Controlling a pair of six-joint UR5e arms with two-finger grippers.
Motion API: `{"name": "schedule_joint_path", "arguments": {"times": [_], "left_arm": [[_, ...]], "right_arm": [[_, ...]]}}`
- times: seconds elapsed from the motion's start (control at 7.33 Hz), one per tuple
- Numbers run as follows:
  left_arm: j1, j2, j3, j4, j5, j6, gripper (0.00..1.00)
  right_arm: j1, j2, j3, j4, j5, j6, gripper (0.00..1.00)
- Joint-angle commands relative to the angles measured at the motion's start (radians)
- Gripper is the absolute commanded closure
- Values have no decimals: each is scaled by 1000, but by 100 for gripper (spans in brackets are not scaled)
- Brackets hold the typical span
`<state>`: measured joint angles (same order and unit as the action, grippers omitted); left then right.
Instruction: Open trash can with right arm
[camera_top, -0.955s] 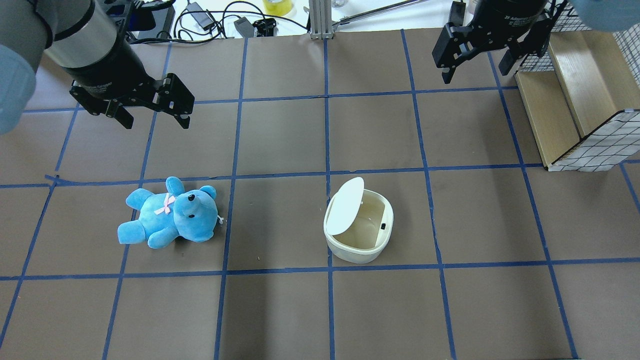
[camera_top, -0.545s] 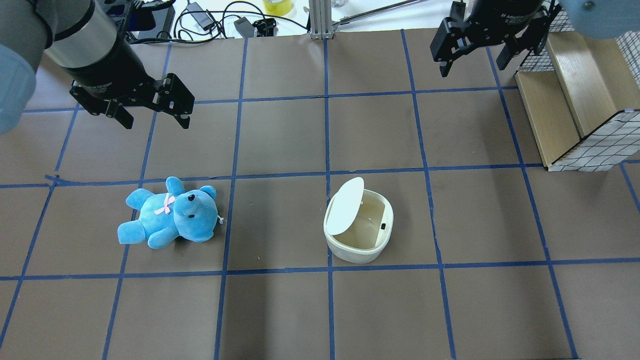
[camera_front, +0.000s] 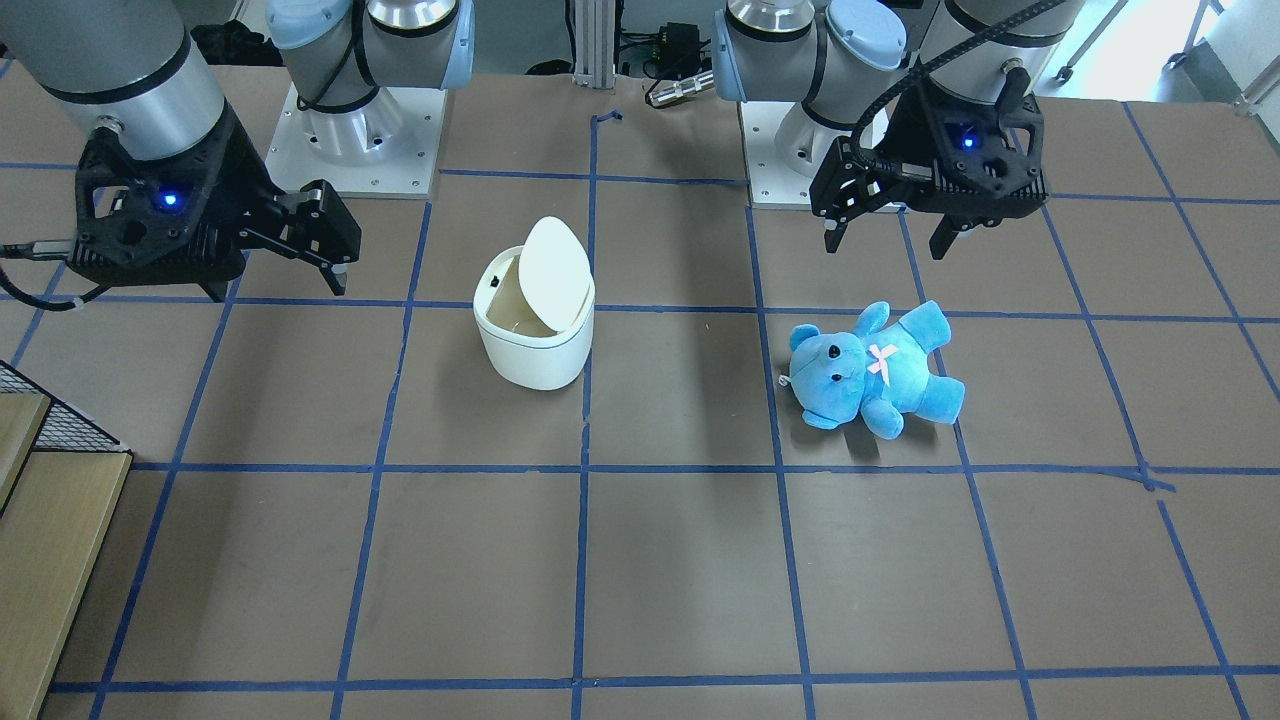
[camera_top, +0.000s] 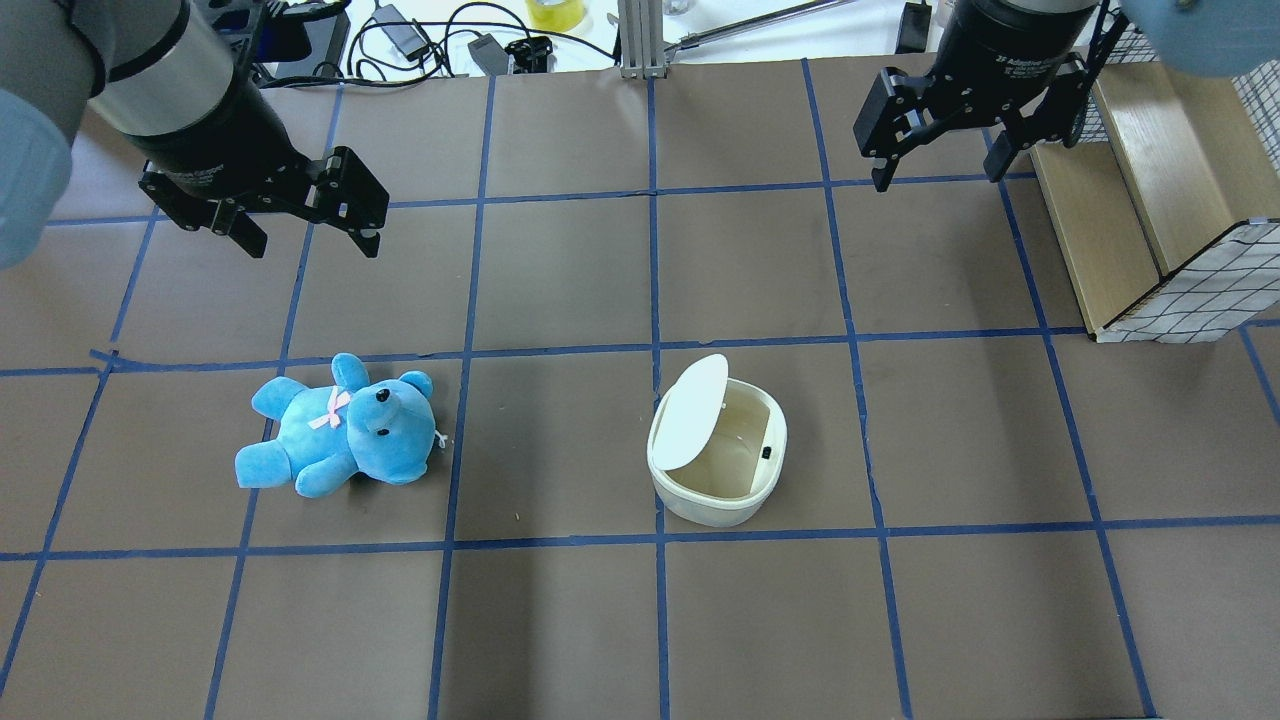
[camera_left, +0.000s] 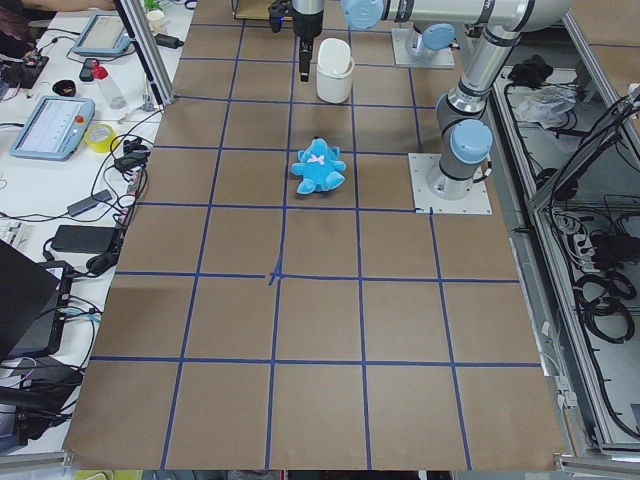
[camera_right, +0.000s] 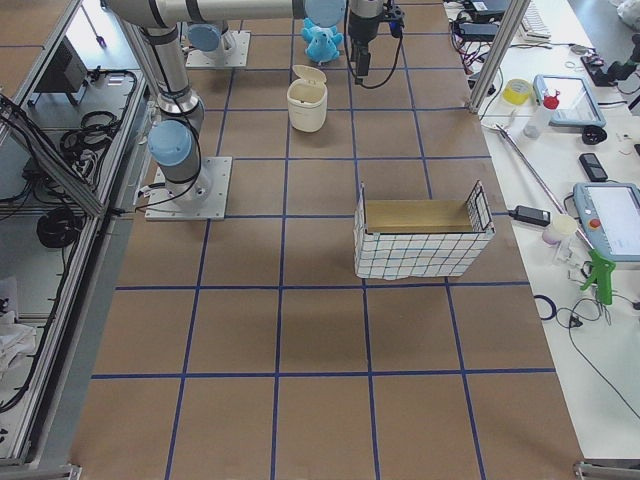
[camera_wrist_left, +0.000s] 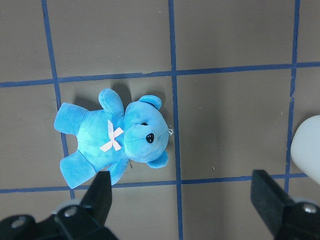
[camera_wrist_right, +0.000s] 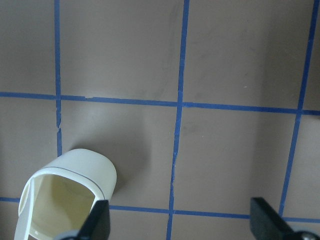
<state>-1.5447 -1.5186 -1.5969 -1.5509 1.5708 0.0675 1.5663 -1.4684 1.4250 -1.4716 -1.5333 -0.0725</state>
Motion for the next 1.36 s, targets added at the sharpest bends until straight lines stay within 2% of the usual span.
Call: {"name": "schedule_joint_path", "arguments": {"times": [0.0,0.82,1.09,1.23], "left_arm": [[0,0,0,0,0,0,0],[0,0,0,0,0,0,0],[0,0,0,0,0,0,0],[0,0,0,0,0,0,0]], "right_arm": [[0,0,0,30,7,3,0],[-25,-15,5,40,-5,-4,0],[-23,-64,90,1,2,2,1],[-22,-63,95,-56,-4,2,0]]}}
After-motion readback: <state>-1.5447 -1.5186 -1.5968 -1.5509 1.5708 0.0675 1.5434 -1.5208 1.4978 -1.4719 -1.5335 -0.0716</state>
